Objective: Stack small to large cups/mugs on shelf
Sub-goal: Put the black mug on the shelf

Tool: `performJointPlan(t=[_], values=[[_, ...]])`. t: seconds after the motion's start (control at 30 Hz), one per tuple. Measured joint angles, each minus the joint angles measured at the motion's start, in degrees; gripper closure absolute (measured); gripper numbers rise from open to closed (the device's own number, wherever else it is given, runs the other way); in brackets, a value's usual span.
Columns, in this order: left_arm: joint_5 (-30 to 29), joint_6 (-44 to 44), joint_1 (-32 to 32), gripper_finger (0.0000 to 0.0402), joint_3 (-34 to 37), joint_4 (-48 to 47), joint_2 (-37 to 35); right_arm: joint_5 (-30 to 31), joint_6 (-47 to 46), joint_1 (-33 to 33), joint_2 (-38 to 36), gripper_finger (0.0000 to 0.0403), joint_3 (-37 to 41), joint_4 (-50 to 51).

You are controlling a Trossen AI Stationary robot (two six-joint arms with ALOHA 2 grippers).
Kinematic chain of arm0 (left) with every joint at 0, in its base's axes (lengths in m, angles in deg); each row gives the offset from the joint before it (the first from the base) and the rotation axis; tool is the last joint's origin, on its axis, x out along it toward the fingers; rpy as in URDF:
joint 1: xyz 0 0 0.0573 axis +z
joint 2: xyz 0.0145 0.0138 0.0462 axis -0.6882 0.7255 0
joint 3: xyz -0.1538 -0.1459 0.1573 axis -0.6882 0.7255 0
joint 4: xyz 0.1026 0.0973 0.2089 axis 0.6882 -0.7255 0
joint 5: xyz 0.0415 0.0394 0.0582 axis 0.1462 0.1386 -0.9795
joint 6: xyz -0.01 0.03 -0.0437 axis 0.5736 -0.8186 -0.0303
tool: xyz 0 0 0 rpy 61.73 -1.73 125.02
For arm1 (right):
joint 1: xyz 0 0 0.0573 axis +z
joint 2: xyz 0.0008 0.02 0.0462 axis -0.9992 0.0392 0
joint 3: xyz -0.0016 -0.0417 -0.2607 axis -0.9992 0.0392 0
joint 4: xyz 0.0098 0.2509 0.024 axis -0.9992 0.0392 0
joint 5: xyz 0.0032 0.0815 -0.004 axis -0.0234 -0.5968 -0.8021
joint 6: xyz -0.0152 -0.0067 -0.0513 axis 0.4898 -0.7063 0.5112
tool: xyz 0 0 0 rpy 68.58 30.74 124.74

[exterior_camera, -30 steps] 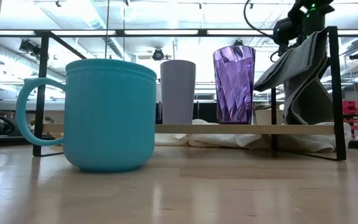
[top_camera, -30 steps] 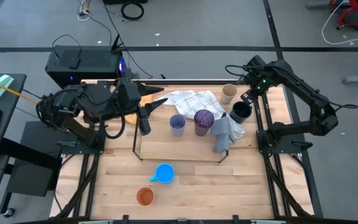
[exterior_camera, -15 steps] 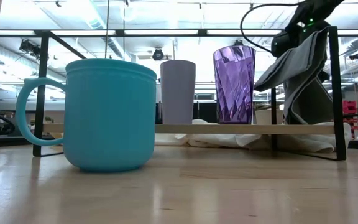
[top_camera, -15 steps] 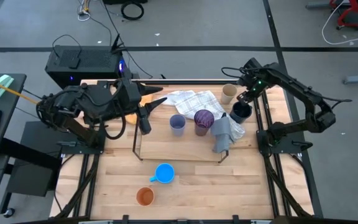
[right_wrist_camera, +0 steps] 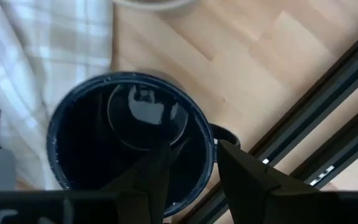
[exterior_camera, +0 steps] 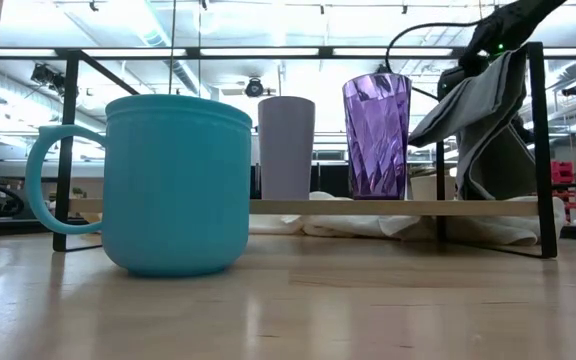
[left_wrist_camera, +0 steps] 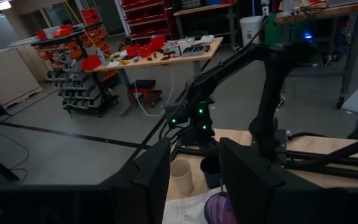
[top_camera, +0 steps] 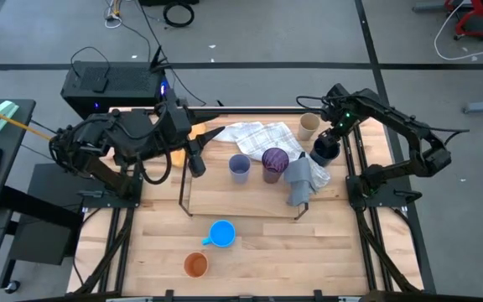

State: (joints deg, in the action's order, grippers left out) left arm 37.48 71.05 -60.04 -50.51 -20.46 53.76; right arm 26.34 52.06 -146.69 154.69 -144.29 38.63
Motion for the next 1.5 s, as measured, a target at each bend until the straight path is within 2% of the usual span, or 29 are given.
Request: performJointPlan(t=[0.97,1.23,1.43,1.5], values=[[0.04,-0.02,0.00,0.0260,0.00,0.02,0.00,-0.02,-1.33,0.00,5.32,0.0265,0.93,-4.46],[0.03,0.00,0.00,0.0256,0.00,0.03,0.00,-0.02,-1.31,0.00,5.32,0.0318,0.93,-4.45],[0.04,0.04,0.00,0.0263,0.00,0.04,0.00,-0.50,-1.05,0.02,5.25,0.0385,0.85,-4.47],[0.04,0.04,0.00,0.0266,0.00,0.04,0.00,-0.50,-0.58,0.00,5.25,0.0386,0.85,-4.15]])
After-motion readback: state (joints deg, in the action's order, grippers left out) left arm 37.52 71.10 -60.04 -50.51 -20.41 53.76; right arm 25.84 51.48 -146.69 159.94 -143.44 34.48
